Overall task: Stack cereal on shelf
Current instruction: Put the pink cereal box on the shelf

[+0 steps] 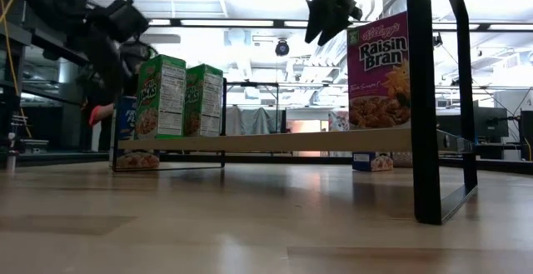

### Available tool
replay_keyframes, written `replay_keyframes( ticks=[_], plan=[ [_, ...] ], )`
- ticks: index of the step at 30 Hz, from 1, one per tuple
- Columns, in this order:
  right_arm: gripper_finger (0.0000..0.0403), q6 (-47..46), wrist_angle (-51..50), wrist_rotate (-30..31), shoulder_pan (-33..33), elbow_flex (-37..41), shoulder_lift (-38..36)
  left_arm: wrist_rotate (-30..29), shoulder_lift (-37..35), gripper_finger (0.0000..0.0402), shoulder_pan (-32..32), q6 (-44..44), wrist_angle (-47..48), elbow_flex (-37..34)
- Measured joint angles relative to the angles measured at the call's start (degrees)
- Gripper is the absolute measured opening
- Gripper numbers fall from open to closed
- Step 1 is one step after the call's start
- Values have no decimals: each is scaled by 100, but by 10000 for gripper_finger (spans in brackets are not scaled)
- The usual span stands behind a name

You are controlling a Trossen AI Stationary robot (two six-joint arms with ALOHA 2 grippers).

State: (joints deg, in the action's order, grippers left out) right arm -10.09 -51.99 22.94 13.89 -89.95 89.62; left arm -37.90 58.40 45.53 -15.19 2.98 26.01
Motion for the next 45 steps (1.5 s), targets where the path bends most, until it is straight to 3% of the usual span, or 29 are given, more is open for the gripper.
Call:
replay_keyframes(
  ticks=[8,16,23,34,45],
  plan=[
    [262,-24,8,0,-2,0,0,-109,12,1,-186,-462,-972,-741],
    [262,-144,85,-46,-4,2,0,-551,259,0,-264,-583,-743,-805],
    [262,-144,187,-55,-4,2,0,-483,981,0,-264,-594,-1106,-805],
    [262,-72,321,-116,-4,2,0,-1082,2084,0,-303,-1275,-2117,-805],
    [262,-33,323,-216,-4,2,2,-1180,2861,0,-341,-2206,-2096,-805]
  ],
)
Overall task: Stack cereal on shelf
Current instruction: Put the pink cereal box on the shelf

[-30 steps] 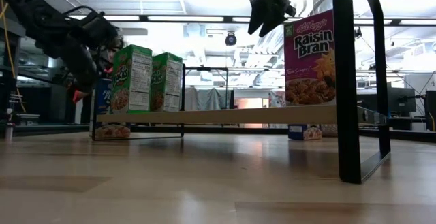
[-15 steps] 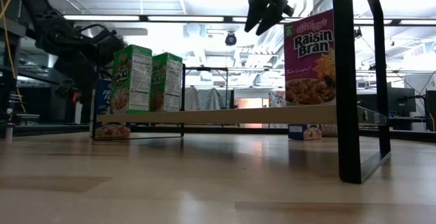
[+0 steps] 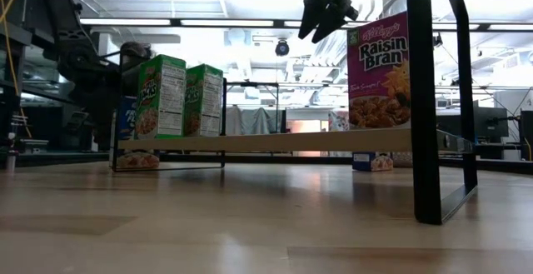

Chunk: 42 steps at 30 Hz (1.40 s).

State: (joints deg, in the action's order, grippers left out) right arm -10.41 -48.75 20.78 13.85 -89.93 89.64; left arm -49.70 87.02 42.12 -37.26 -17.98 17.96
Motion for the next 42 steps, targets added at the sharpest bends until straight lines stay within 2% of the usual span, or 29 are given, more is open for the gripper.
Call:
replay_keyframes(
  ticks=[6,10,14,19,24,29,37,42],
  plan=[
    [262,25,20,-10,0,0,0,-195,-23,0,-325,-153,-70,0],
    [262,39,19,-18,0,0,-2,-906,-182,0,-661,-153,-249,2],
    [262,39,20,-24,0,0,0,-1396,-161,0,-632,-155,-488,2],
    [262,14,20,-89,0,0,0,-1508,33,0,-405,-112,-941,0],
    [262,20,93,-151,0,0,0,-1167,368,0,-176,301,-1566,8],
    [262,39,205,-201,0,0,0,-1319,600,0,-268,173,-1718,17],
    [262,39,338,-264,0,2,0,-1930,1184,0,-497,-207,-1979,127],
    [262,24,341,-282,0,2,0,-2607,1570,0,-710,-166,-1987,394]
  ],
)
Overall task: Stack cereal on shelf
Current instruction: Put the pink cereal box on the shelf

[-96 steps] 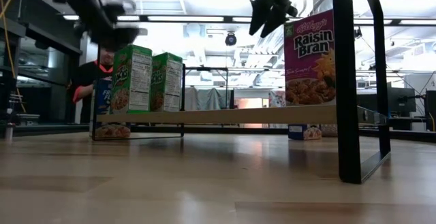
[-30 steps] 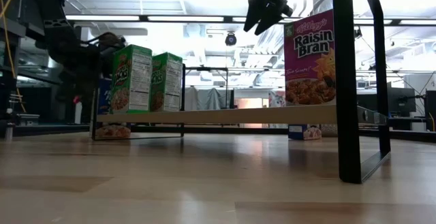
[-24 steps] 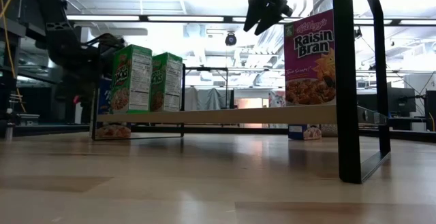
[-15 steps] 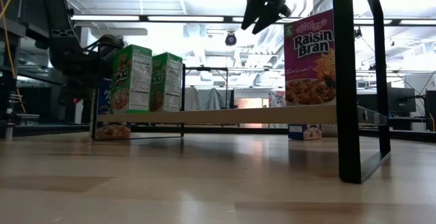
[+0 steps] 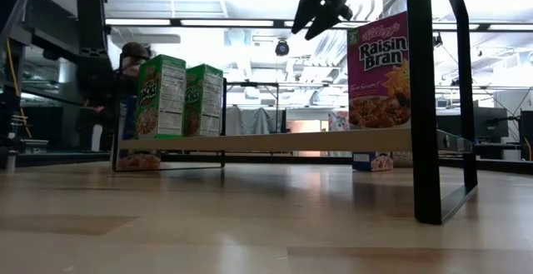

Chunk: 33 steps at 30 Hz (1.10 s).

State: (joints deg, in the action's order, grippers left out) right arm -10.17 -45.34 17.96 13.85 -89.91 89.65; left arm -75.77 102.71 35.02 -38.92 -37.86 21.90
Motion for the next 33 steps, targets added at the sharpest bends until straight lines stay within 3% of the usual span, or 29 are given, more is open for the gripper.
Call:
replay_keyframes(
  ticks=[5,14,25,28,33],
  plan=[
    [262,-4,0,-106,0,0,0,-107,69,0,-65,266,-2,119],
    [262,-4,17,-129,-2,0,0,1017,-463,0,99,1055,28,117],
    [262,-2,20,-127,-2,0,0,1458,-2564,0,103,3032,202,164],
    [262,-2,20,-128,0,0,0,2199,-3067,0,289,3295,1208,661],
    [261,-2,22,-158,0,0,0,3565,-2839,0,1129,3023,4790,2863]
  ],
)
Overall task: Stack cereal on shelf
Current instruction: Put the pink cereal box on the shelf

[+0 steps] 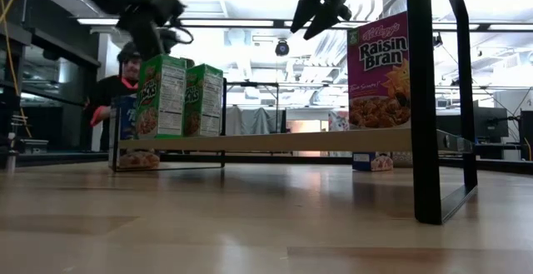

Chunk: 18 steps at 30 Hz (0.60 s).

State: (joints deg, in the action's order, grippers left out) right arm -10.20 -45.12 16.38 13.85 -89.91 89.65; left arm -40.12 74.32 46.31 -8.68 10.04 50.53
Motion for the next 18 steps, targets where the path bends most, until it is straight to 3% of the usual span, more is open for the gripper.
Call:
replay_keyframes(
  ticks=[5,9,12,18],
  plan=[
    [262,3,-2,-39,-2,0,0,953,803,0,552,615,2118,2323],
    [262,19,-2,-48,0,0,0,1431,1360,9,677,747,3159,3507],
    [262,35,-2,-48,-2,0,0,1434,1586,33,679,778,3408,3702],
    [262,142,-4,-50,0,0,0,1566,1818,115,816,572,3328,3397]
  ],
)
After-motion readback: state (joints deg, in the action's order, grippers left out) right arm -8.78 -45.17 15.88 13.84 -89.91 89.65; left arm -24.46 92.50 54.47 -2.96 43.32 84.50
